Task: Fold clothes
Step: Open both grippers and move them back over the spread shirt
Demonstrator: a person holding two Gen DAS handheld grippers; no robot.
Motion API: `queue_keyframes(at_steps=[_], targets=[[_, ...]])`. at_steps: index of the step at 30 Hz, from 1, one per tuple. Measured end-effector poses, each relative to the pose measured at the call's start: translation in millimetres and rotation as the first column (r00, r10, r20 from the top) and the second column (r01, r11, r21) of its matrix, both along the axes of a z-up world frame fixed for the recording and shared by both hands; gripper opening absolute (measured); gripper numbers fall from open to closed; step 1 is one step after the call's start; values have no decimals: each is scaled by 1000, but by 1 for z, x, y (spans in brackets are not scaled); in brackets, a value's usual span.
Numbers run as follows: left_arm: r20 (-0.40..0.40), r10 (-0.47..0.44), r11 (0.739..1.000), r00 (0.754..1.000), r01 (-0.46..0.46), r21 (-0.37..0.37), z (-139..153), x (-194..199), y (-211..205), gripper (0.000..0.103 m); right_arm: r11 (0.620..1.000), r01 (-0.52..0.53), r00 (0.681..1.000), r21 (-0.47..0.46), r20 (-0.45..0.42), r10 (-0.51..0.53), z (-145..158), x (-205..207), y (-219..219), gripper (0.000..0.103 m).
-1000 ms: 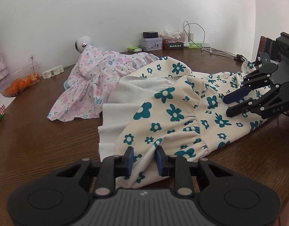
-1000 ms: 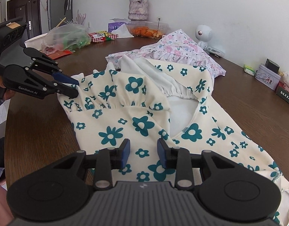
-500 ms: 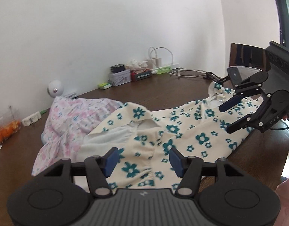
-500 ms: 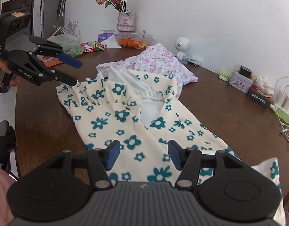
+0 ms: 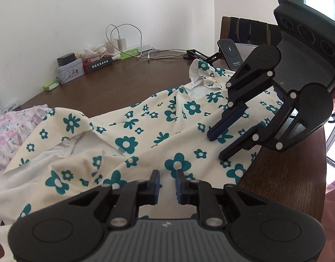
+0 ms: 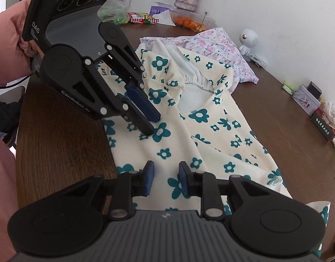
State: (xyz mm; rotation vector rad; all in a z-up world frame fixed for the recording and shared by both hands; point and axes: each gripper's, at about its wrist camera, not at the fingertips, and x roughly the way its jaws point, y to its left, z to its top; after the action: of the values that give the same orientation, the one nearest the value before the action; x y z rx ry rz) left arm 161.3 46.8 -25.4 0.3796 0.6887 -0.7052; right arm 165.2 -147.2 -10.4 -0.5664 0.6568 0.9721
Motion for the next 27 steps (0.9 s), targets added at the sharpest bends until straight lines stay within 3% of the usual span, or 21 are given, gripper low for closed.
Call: queue_keyframes(at_steps=[4,14,23,27], targets=[[-8,15,1000,1000,-15,16,3,2,8,17,999,-38,999,-33,-9,37,-4,4,-7,24],[-56,39,999,998,-38,13,9,2,26,23,999,8,999,-45,-46,-10,-3,9,-70,24],[-81,85,984,993,-71,162,16,2,42,24,998,42,997,-53,-56,-45,-1,8,-117,24],[-101,109,981,989,-91,170,17,2,52,24,997,56,997,-57,-58,-59,0,7,-137,24]])
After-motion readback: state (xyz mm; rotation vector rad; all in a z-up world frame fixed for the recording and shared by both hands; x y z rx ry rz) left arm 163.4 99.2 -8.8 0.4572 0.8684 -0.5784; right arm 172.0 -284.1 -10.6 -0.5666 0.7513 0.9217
